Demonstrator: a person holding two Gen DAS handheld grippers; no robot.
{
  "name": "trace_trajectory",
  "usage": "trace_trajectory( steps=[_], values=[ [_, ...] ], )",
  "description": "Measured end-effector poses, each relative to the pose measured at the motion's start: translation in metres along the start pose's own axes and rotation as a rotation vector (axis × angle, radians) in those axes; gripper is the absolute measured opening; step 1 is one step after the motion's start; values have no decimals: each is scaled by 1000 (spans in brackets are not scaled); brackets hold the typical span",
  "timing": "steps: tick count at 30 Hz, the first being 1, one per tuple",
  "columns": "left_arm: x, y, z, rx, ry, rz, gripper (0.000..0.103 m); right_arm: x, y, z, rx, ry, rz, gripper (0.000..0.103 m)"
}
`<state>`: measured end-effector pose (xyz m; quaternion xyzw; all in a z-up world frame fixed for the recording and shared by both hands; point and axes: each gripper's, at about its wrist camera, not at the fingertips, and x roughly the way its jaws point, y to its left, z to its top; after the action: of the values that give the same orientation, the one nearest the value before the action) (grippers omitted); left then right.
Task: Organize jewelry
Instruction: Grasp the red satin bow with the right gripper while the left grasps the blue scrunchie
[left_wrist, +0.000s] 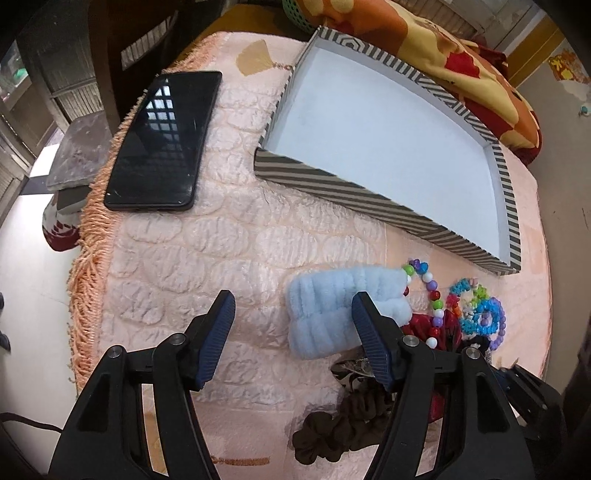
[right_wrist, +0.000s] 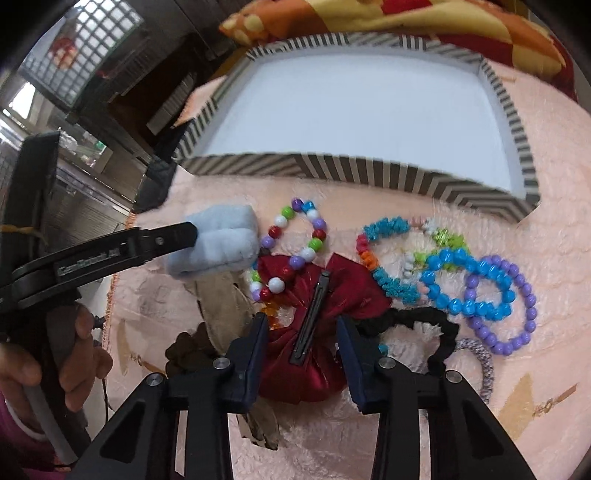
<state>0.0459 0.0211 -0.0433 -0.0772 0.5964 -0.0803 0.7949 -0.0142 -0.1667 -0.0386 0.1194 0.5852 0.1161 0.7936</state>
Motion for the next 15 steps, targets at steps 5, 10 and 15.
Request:
trace_trajectory(
  steps=[5, 10, 15],
  values=[
    [6, 1, 2, -1, 14, -23, 67, 12, -3, 5, 22, 10, -8, 33],
    [6, 1, 3, -6, 39, -75, 67, 9, -9, 1, 51, 26, 17, 19],
    [1, -3, -2, 24, 35, -108, 67, 12, -13, -2, 60, 16, 16, 19]
  ],
)
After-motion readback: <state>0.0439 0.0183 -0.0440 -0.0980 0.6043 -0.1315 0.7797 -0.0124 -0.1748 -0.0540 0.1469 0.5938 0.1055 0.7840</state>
